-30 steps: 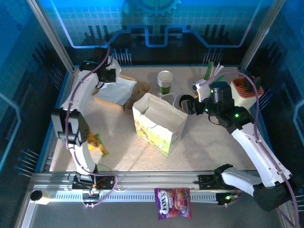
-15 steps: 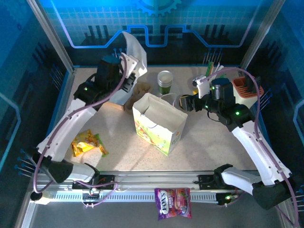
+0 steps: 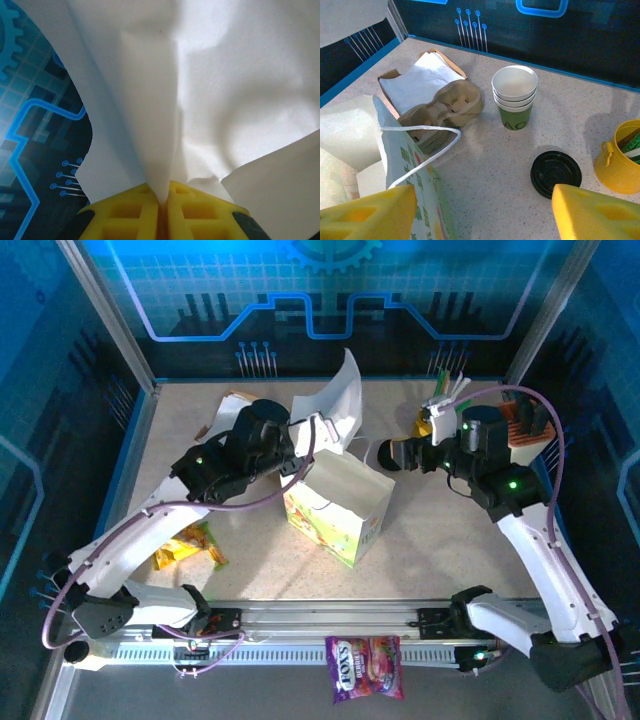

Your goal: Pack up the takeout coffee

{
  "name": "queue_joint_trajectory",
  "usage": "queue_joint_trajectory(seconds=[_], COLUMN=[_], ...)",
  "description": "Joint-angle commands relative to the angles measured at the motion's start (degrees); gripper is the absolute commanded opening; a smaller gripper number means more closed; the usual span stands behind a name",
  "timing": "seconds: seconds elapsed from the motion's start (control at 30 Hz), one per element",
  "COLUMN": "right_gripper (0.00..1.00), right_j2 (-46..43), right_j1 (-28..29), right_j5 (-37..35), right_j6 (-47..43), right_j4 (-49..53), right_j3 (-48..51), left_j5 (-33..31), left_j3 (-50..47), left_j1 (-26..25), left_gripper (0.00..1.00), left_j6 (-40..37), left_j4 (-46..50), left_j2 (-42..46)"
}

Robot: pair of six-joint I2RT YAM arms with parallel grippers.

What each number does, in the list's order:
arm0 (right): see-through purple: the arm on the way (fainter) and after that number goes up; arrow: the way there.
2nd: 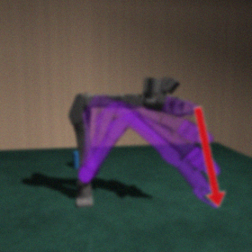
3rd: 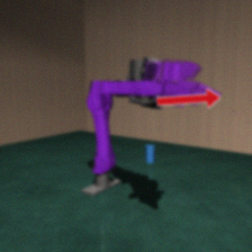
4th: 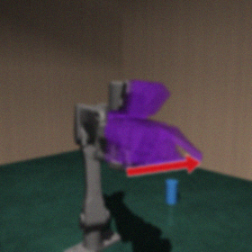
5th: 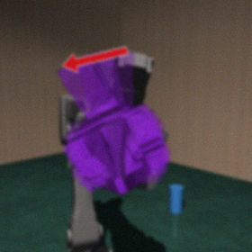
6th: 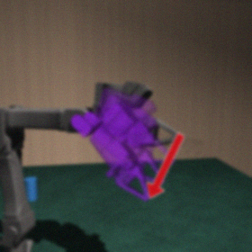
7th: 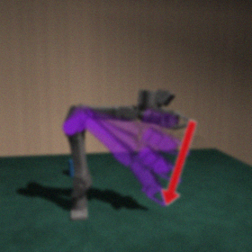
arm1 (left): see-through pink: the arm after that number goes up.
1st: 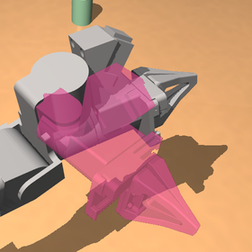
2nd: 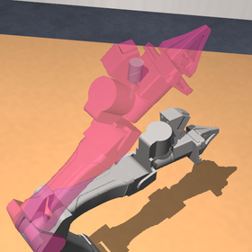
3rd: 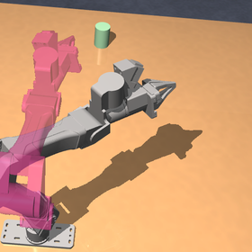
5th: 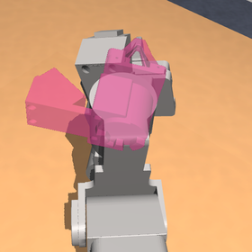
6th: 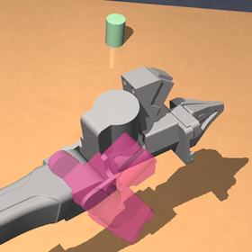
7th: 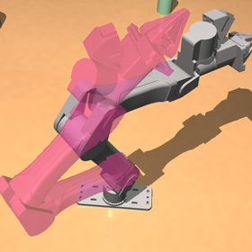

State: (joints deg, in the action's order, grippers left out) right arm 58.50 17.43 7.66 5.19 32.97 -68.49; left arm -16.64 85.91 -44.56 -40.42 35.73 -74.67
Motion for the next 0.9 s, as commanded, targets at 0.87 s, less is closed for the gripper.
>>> queue_joint_trajectory(seconds=[0.87], right_gripper=[0.76], right_j2=[6.56], right_j1=[2.14], right_j5=[17.01], right_j6=[23.02], right_j4=[-10.35], right_j3=[-6.29], left_j5=[2.7], left_j3=[-3.65], left_j1=[-1.19], left_gripper=[0.17], left_j6=[-4.84], left_j4=[5.45], left_j2=[-2.34])
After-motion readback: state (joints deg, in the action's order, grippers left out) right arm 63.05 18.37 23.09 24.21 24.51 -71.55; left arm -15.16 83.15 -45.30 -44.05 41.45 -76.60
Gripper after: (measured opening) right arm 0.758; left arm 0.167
